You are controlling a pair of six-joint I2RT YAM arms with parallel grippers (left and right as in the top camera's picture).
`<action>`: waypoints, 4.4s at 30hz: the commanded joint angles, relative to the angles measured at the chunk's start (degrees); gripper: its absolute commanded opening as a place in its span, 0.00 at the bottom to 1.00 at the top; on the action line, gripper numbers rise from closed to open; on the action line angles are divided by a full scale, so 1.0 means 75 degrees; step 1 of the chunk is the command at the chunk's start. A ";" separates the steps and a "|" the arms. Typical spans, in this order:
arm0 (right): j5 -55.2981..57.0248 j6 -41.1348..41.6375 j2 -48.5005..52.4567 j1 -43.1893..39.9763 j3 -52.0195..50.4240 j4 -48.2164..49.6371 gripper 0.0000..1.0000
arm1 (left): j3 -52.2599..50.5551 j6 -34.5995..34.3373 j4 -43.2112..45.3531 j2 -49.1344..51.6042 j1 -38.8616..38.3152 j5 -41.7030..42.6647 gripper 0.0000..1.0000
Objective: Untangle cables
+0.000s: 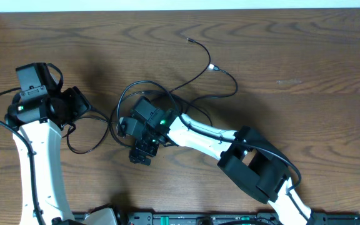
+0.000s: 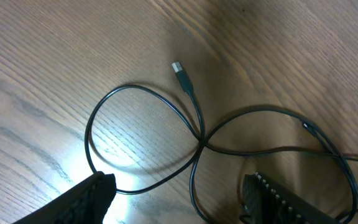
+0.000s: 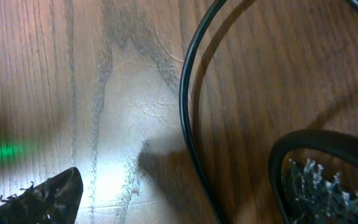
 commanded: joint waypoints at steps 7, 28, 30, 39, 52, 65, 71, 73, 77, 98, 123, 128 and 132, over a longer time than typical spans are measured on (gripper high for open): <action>0.0898 -0.0157 0.0629 0.0152 -0.0085 -0.0717 0.99 | -0.0044 -0.0035 -0.0032 -0.0041 0.0020 -0.0009 0.71; 0.1705 -0.0440 0.0740 0.0137 -0.0085 -0.1437 0.99 | -0.0044 -0.0038 -0.0085 -0.0041 0.0020 0.0245 0.71; 0.1649 -0.0440 0.0831 0.0137 -0.0085 -0.1454 0.99 | -0.0044 -0.0038 -0.0119 -0.0041 0.0020 0.0245 0.71; 0.1649 -0.0586 0.1029 0.0140 -0.0085 -0.1664 0.99 | -0.0044 -0.0038 -0.0216 -0.0041 0.0020 0.0251 0.71; 0.2084 -0.0670 0.1201 0.0134 -0.0085 -0.1702 0.99 | -0.0044 -0.0038 -0.0318 -0.0041 0.0020 0.0259 0.71; 0.2022 -0.0612 0.1687 0.0157 -0.0085 -0.1603 0.99 | -0.0044 -0.0035 -0.0318 -0.0041 0.0020 0.0388 0.71; 0.2098 -0.0638 0.1699 0.0152 -0.0085 -0.1498 0.89 | -0.0044 -0.0035 -0.0318 -0.0041 0.0020 0.0388 0.71; 0.2270 -0.0638 0.1699 0.0134 -0.0085 -0.1475 0.63 | -0.0044 -0.0035 -0.0318 -0.0041 0.0020 0.0388 0.71; 0.2477 -0.0624 0.1699 0.0090 -0.0085 -0.1507 0.08 | -0.0044 -0.0035 -0.0318 -0.0041 0.0020 0.0388 0.71; 0.3110 0.0769 0.1696 -0.2780 -0.0082 -0.2238 0.01 | -0.0044 -0.0035 -0.0318 -0.0041 0.0020 0.0388 0.71; 0.4028 0.1221 -0.3194 -0.5091 -0.0003 -0.3477 0.01 | -0.0044 -0.0035 -0.0353 -0.0041 0.0017 0.0595 0.71; 0.4025 0.1221 -0.4179 -0.6000 0.0003 -0.3826 0.01 | -0.0044 -0.0035 -0.0414 -0.0041 0.0017 0.0592 0.71; 0.3888 0.1221 -0.4672 -0.6854 0.0003 -0.4138 0.01 | -0.0044 -0.0035 -0.0460 -0.0041 0.0017 0.0595 0.71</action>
